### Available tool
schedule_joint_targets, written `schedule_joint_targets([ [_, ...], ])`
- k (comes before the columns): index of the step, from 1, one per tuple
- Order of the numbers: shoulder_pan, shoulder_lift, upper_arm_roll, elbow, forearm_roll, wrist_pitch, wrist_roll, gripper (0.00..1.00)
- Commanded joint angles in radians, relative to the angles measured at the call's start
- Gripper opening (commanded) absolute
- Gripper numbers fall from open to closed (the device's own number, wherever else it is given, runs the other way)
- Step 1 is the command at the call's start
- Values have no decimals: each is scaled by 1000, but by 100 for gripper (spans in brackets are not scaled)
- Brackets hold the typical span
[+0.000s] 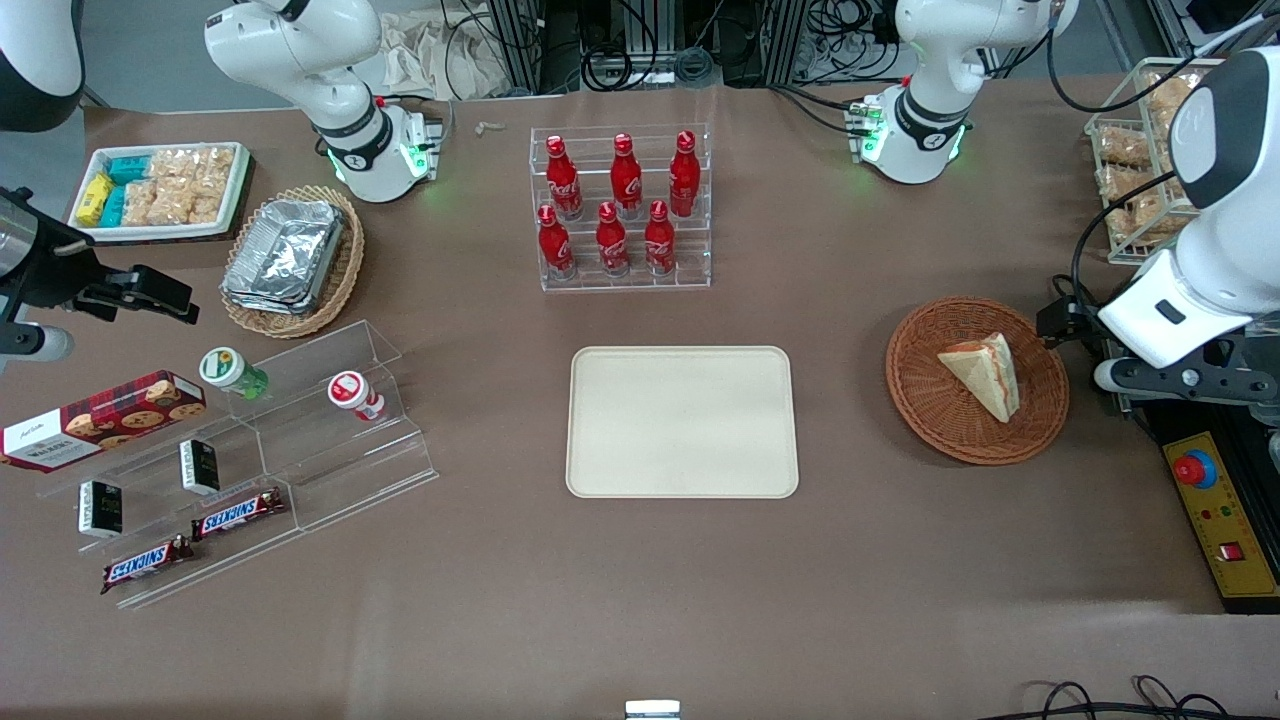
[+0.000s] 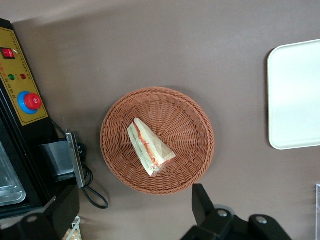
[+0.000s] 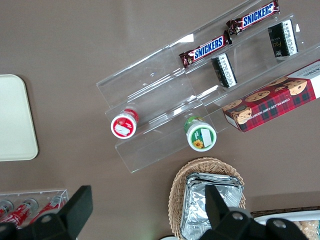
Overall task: Place sandwich from basket to tray
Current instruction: 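Lower the open left gripper over the wrapped sandwich in the basket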
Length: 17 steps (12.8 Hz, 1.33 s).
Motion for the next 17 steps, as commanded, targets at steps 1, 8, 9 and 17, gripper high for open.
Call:
schedule_joint_targets([
  [1,0,31,-1,47,-9,-27,2,100],
  [8,13,-69,9,-192,-11,72,-175,100],
  [9,13,-111,9,-288,-8,162,-271,100],
  [17,49,-148,43,-681,12,551,-639,100],
])
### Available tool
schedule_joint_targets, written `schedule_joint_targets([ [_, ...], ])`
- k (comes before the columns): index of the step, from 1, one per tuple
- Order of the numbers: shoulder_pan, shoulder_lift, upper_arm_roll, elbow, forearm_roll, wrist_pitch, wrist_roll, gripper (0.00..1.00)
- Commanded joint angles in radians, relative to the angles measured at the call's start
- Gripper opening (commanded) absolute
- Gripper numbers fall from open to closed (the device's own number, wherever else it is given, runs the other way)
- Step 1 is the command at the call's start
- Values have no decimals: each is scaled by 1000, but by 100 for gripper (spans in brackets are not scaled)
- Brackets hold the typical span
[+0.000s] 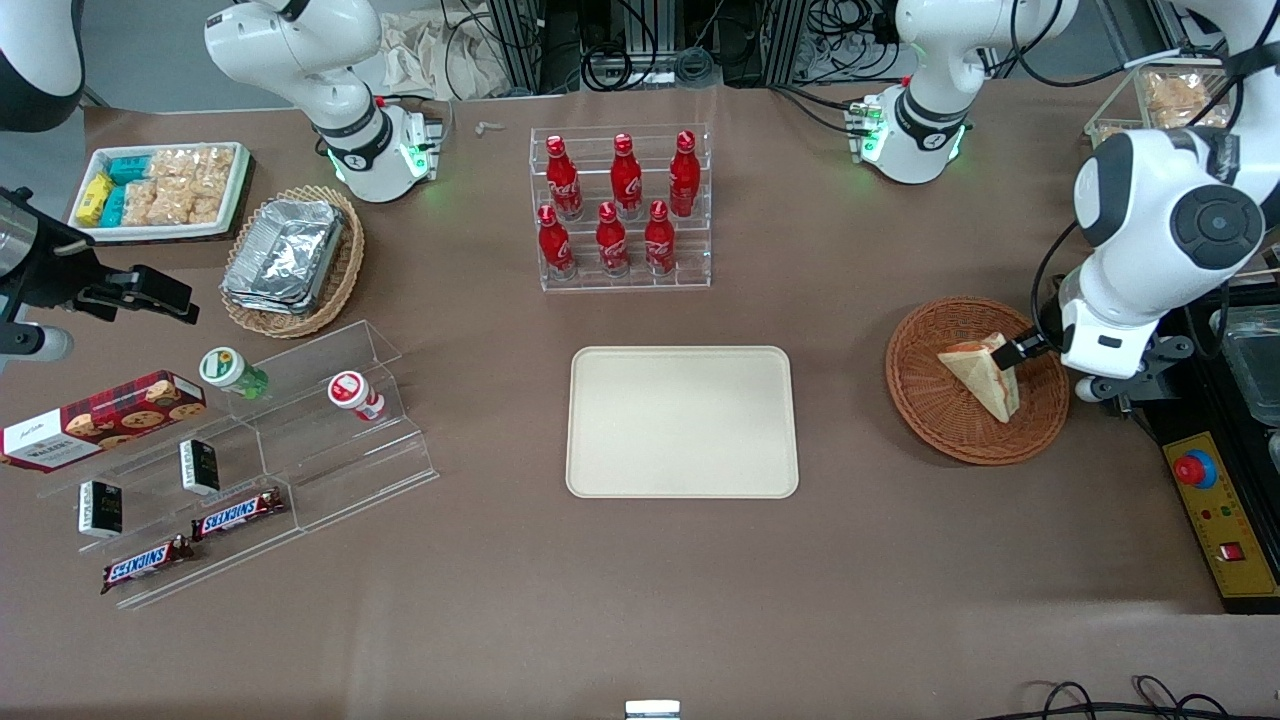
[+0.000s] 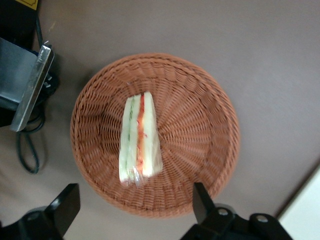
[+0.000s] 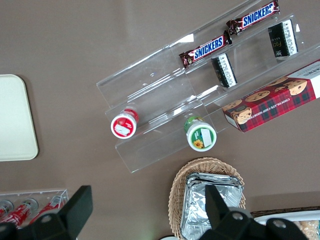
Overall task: Place sandwich from basket to tray
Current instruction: 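Lower the open left gripper over the wrapped sandwich in the basket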
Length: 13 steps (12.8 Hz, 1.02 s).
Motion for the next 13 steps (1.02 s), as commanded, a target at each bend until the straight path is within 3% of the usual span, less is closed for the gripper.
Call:
schedule_joint_targets([
  [1,10,-15,6,-83,13,82,-47,100],
  [6,9,53,25,-129,12,213,-219,100],
  [9,9,64,25,-198,10,326,-230,100],
  [13,9,99,25,-203,10,345,-233,100],
])
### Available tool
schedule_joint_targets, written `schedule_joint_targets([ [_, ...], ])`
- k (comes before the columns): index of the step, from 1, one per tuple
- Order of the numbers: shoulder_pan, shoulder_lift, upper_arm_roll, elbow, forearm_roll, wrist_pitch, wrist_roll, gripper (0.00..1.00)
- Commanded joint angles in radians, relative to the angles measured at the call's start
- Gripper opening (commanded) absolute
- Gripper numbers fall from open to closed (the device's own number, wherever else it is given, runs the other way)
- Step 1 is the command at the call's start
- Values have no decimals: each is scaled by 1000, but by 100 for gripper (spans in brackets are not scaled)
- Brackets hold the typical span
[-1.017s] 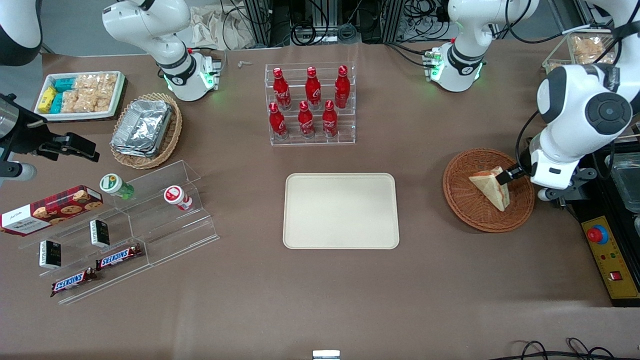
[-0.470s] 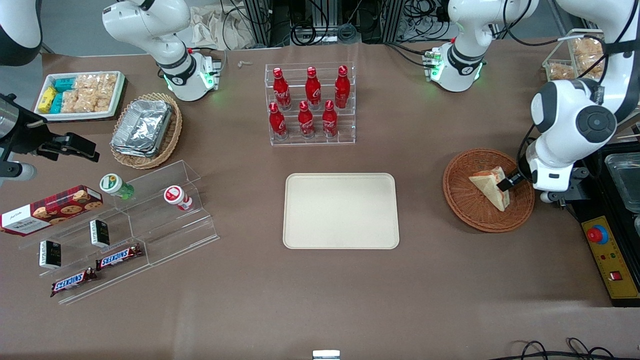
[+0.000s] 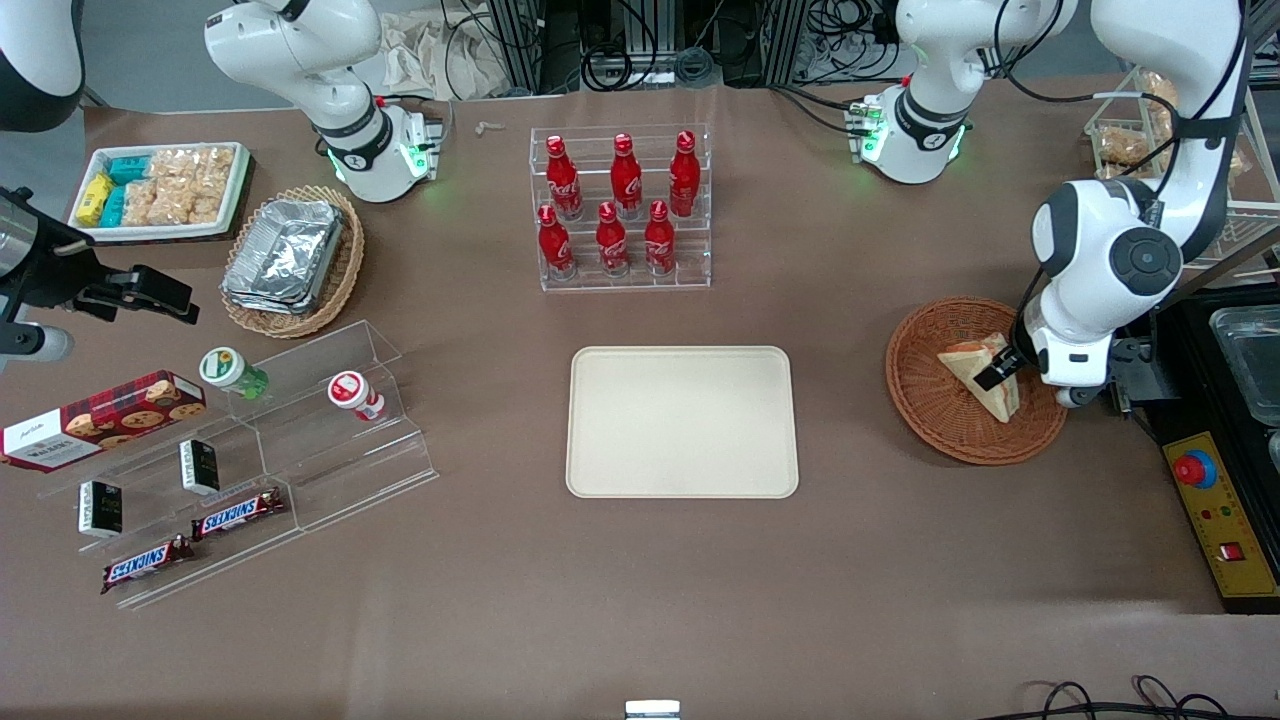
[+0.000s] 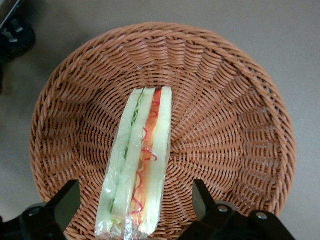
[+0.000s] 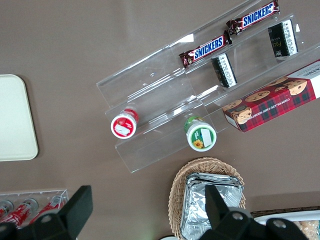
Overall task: Place sandwich from basket to tray
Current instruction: 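Close the left gripper on the wrapped sandwich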
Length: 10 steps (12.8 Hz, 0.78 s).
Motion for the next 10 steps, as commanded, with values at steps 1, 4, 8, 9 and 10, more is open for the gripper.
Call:
schedule_joint_targets([
  [1,-2,5,0,-28,11,53,-34,100],
  [4,1,20,3,-60,11,106,-34,100],
  [8,25,84,3,-62,11,173,-32,100],
  [9,24,104,3,-60,11,190,-32,100],
  [10,24,106,1,-59,11,193,-34,100],
])
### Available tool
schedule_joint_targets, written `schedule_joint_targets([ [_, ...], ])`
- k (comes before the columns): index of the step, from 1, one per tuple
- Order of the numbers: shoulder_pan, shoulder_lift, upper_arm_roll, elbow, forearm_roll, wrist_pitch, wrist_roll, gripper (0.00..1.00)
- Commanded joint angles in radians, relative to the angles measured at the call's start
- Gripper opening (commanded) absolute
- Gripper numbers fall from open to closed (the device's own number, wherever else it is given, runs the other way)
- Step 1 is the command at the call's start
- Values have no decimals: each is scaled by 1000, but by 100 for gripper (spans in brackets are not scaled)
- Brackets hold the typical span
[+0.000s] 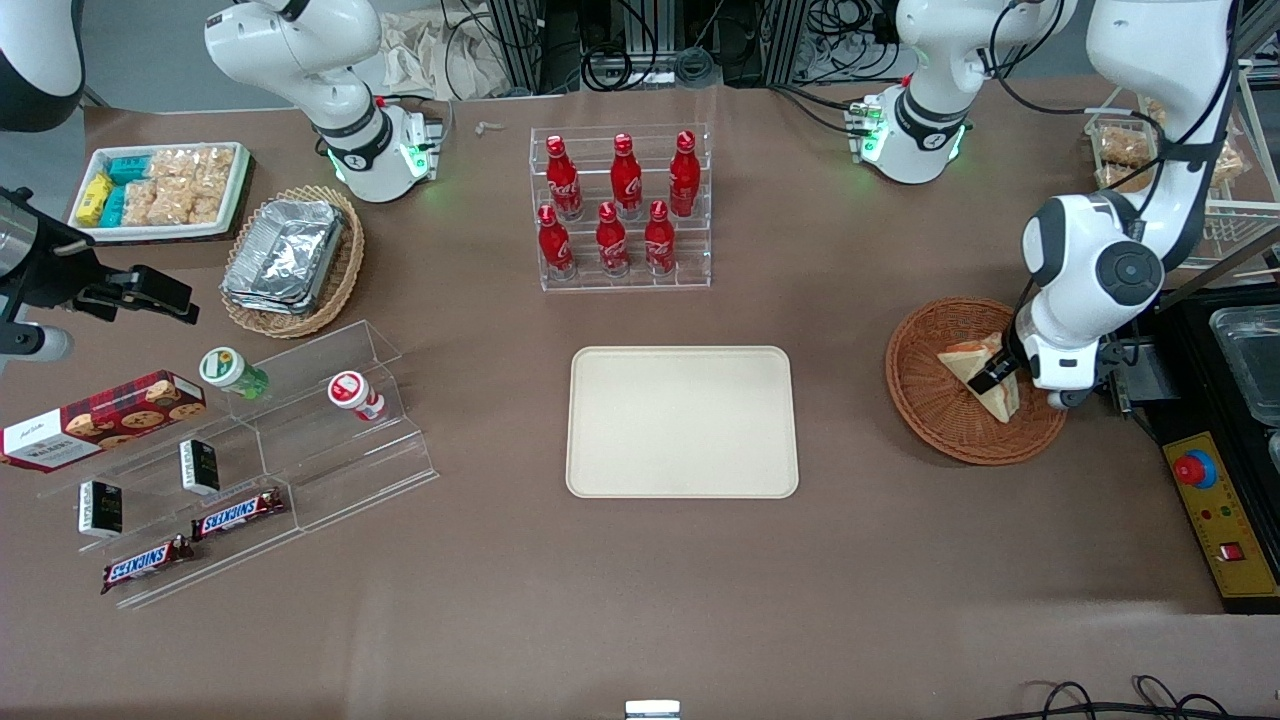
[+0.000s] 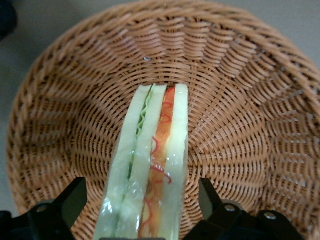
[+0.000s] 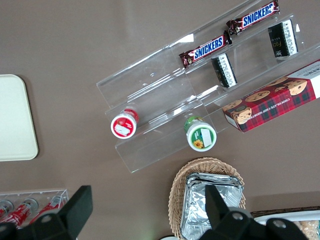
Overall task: Place sandwich from basket to tray
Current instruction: 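Close the left gripper on the wrapped sandwich, then lift the sandwich up out of the basket with the left gripper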
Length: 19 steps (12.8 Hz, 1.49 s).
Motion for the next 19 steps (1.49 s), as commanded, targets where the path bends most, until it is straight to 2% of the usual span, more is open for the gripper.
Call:
schedule_joint_targets([
  [1,0,18,-3,-15,10,62,-29,85],
  [2,-1,14,-3,-15,10,62,-29,31],
  [3,-1,10,-3,-15,10,60,-29,0],
  [8,-7,14,-4,-9,10,59,-50,0],
  [10,-9,-54,-7,11,15,1,6,0],
  [13,-9,-149,-9,173,13,-336,198,0],
  [15,-10,-143,-14,385,7,-638,256,0],
  [17,-12,-151,-20,531,-5,-821,349,0],
  [19,-12,-135,-73,692,-5,-987,509,0],
])
